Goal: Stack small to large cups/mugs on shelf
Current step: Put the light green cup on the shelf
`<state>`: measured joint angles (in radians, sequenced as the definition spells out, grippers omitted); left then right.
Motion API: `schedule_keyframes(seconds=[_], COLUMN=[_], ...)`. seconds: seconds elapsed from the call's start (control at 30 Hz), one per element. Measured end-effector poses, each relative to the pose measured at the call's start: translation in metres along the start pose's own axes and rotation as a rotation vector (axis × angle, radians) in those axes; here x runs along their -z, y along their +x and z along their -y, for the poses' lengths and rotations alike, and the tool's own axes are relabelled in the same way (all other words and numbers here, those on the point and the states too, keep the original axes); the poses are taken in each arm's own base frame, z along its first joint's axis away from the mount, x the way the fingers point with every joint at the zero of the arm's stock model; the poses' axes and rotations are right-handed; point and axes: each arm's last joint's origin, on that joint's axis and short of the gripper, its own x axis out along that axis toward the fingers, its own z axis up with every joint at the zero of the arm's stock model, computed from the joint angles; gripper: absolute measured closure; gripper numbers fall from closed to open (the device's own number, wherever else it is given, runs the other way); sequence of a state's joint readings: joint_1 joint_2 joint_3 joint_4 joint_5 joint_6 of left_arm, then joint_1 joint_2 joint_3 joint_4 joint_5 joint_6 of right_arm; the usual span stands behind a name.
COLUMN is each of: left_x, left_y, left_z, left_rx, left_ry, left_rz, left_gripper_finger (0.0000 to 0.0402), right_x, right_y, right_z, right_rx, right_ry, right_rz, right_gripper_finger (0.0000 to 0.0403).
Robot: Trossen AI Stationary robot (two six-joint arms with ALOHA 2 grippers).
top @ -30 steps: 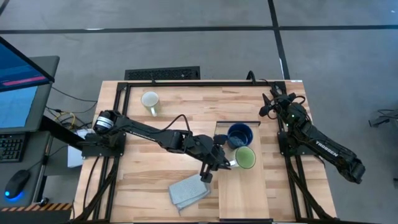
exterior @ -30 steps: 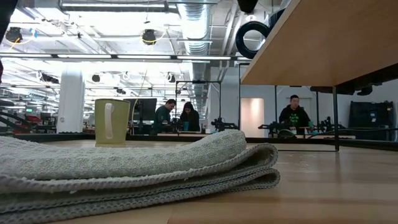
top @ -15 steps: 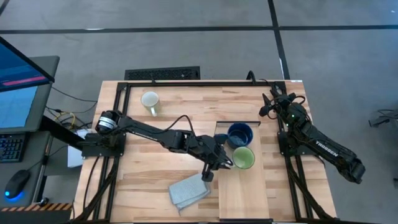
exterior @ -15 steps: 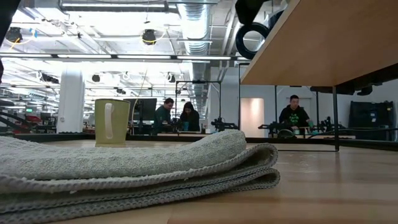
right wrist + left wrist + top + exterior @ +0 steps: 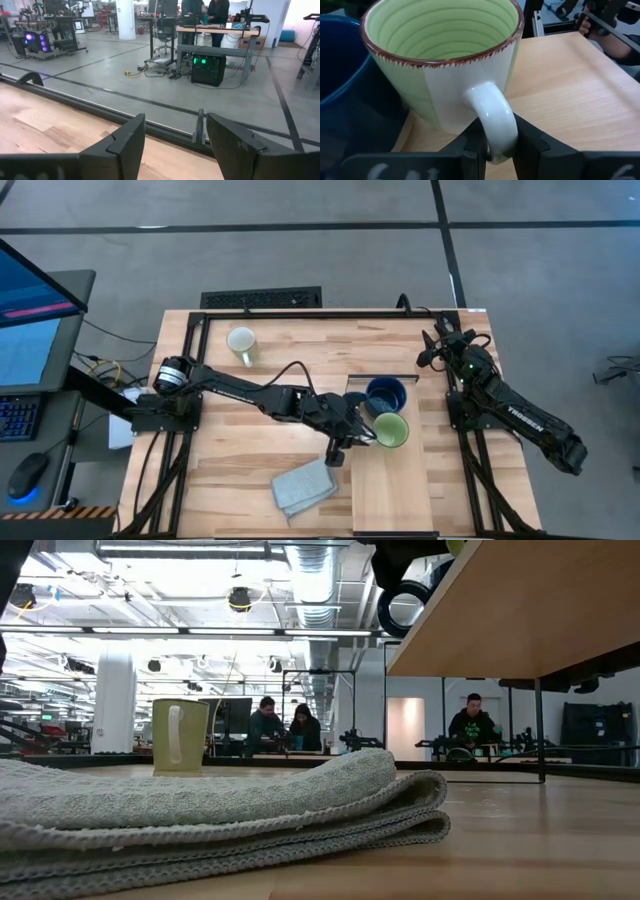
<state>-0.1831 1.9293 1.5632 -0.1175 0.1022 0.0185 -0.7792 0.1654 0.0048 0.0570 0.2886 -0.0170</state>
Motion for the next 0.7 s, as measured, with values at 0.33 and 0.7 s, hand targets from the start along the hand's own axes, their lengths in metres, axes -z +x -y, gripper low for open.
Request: schedule_keyframes(seconds=[0.33,0.7], left_x=[0.0012,0.0], left_y=[-0.003,-0.0077], left_z=[-0.0018,-0.0027], left_rx=[-0.004,-0.023], left_ry=[-0.023,-0.001], left_rz=[-0.028,-0.041], left_gripper_finger=[0.0344,0.0345], right_x=[0.0,-0.0002], right_y=[0.0,-0.0001], right_z=[0.0,0.0], right_rx=[0.0,0.0], right_ry=[-0.001,0.0], right_rz=[0.0,0.002], right_gripper_finger=[0.0168,0.0168])
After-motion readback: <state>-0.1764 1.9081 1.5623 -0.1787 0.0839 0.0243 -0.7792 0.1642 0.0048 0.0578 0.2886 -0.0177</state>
